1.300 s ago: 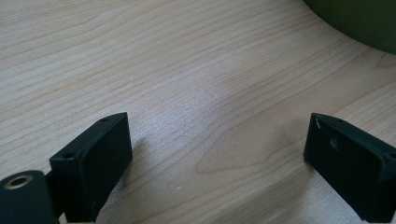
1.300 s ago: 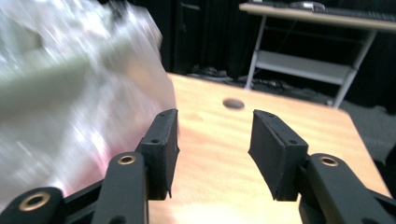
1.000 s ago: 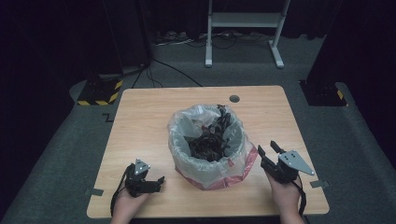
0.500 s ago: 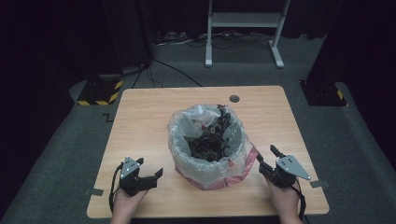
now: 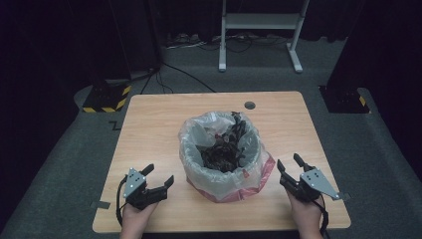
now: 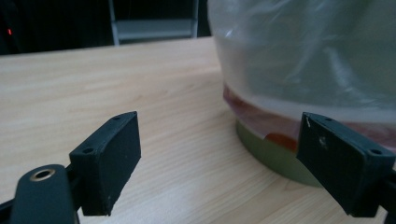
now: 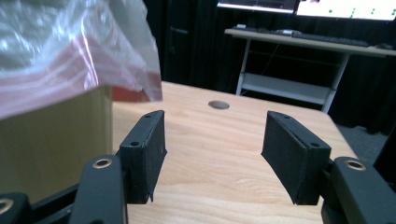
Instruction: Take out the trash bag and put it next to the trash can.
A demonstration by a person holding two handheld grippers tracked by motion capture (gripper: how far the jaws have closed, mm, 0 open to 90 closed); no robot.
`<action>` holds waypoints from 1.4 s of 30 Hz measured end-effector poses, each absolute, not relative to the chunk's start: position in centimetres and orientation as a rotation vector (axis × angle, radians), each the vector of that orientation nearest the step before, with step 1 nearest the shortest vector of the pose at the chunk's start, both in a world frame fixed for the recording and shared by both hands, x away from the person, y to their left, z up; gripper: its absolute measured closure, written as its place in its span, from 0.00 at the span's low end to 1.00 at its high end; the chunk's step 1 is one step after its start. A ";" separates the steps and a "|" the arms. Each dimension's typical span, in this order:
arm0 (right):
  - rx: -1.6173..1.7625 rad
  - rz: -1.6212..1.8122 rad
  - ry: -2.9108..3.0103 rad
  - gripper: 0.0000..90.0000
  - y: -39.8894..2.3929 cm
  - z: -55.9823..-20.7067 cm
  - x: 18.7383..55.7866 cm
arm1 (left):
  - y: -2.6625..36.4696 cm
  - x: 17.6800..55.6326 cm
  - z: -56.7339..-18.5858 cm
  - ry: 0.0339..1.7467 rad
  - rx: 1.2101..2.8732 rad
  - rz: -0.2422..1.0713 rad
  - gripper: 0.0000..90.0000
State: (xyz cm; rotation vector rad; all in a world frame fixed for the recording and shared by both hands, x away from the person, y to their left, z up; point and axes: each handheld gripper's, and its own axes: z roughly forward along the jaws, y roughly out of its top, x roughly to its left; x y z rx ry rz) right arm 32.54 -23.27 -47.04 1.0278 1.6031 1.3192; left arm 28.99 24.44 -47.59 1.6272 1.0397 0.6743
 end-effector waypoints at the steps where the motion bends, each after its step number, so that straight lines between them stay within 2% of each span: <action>1: 1.022 1.327 1.592 0.45 -23.4 -46.9 32.4 | 24.3 28.7 -47.2 1.023 1.623 0.690 0.15; 8: 0.993 1.370 1.538 0.46 -23.8 -45.3 31.8 | 23.7 27.5 -45.5 1.000 1.519 0.791 0.13; 10: 1.003 1.393 1.519 0.49 -23.8 -44.6 31.5 | 23.5 27.1 -44.9 0.997 1.487 0.853 0.09; 18: 0.945 1.446 1.488 0.50 -23.0 -42.8 30.7 | 23.1 26.6 -43.0 0.983 1.340 0.839 0.07; 28: 0.867 1.510 1.482 0.51 -20.9 -40.2 30.7 | 20.0 28.0 -40.2 0.966 1.385 0.848 0.07; 33: 0.818 1.513 1.490 0.55 -19.4 -39.0 30.6 | 18.4 29.6 -39.5 0.983 1.368 0.817 0.16; 36: 0.820 1.516 1.508 0.57 -18.7 -38.6 31.1 | 17.7 30.7 -39.3 1.016 1.368 0.795 0.17; 42: 0.856 1.509 1.554 0.64 -17.8 -38.5 32.3 | 17.6 31.6 -39.4 1.062 1.391 0.777 0.38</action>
